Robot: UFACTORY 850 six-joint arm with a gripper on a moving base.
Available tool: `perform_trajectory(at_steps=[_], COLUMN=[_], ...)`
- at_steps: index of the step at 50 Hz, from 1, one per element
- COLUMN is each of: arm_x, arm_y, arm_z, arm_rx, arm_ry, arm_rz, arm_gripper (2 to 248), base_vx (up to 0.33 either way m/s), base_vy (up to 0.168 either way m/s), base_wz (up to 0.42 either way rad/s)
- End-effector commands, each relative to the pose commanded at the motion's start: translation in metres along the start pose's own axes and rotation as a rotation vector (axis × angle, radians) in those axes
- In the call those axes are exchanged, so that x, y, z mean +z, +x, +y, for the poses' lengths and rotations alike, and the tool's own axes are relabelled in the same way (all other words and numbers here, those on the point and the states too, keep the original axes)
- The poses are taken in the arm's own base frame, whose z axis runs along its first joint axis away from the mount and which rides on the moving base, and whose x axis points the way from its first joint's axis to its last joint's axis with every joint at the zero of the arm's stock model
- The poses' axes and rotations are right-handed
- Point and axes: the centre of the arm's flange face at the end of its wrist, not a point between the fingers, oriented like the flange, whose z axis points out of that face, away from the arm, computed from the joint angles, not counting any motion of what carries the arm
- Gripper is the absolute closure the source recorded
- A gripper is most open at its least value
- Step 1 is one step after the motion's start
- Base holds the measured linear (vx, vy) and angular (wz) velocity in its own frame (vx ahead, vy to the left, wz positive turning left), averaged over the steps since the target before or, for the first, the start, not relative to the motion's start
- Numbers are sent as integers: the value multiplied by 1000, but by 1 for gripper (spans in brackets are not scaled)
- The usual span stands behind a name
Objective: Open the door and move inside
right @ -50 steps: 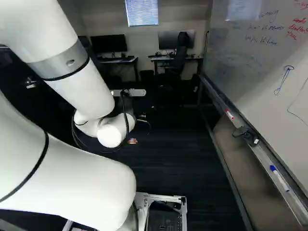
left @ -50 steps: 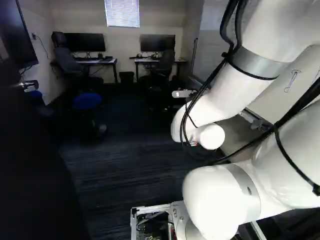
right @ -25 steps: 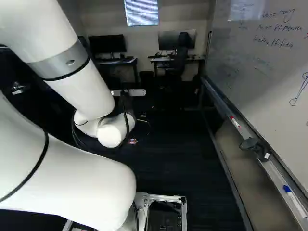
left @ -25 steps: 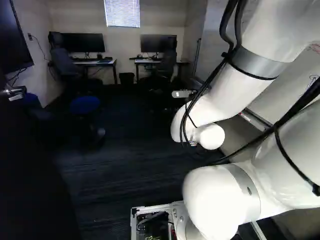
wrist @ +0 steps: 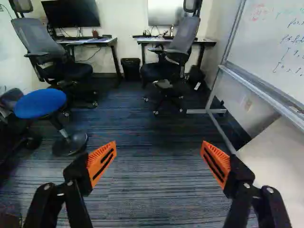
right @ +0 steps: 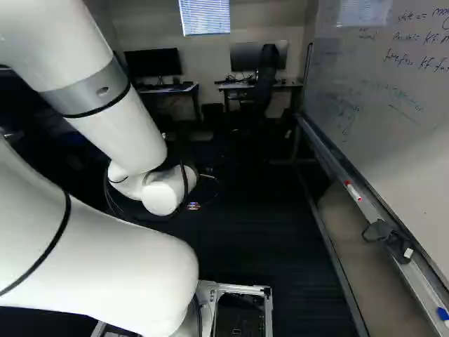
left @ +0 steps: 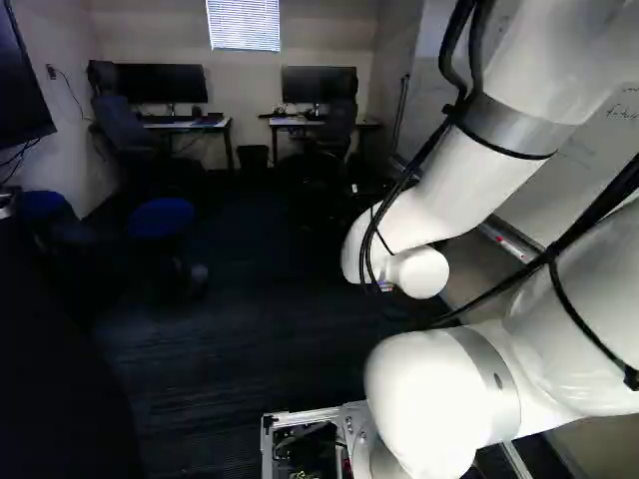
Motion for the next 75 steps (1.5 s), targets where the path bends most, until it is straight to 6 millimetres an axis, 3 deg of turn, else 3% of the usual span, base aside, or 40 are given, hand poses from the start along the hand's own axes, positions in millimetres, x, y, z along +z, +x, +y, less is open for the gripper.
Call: perform_trajectory(at_steps=[75], arm_x=[0], arm_y=[0], arm_z=[0], arm_rx=[0], arm_ry=[0], arm_rz=[0], arm_gripper=[3], base_vx=[195], base_vy=[6], base_wz=[-7])
